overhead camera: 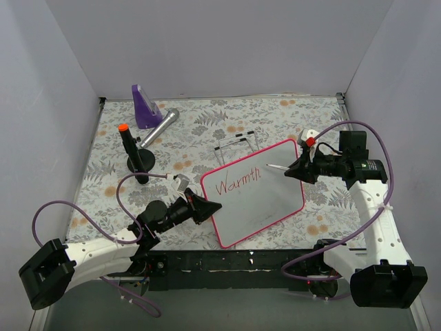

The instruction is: Write a sentence on the whiteboard

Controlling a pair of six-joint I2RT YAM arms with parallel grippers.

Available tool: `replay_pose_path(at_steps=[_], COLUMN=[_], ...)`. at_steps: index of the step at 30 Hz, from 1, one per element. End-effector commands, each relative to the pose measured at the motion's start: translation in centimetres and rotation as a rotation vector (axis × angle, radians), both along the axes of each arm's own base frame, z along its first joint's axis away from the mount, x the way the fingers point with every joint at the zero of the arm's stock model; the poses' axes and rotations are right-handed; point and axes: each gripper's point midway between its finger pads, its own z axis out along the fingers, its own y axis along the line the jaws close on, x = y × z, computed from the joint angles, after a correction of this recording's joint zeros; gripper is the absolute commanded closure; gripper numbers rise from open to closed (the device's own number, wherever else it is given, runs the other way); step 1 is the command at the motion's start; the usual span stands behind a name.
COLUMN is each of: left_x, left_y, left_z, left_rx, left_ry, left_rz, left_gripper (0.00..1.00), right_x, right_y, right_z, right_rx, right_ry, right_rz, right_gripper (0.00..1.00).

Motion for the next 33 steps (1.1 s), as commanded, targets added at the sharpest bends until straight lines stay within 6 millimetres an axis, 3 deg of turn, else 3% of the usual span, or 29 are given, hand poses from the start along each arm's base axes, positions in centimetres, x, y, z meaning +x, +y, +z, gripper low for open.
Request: replay_pose_path(at_steps=[1, 28, 33], left_x=[-0.1, 0.0, 0.1], left_y=[0.1, 0.2, 0.1], left_z=[2.5, 2.3, 2.3], left_rx=[-0.062, -0.063, -0.057], left_ry=[-0.077, -0.073, -0.073], left_rz=[-0.002, 0.007, 0.007], left_gripper=[1.00, 1.00, 1.00], right_x=[0.3, 1.7, 1.7], right_y=[0.0, -3.5, -3.1], right_z=[0.3, -2.7, -2.8], right_rx=[0.011, -0.097, -0.078], right_ry=[-0.024, -0.029, -0.032], right_rz=[-0.003, -0.092, -0.070], right_gripper=[0.99, 0.99, 0.99])
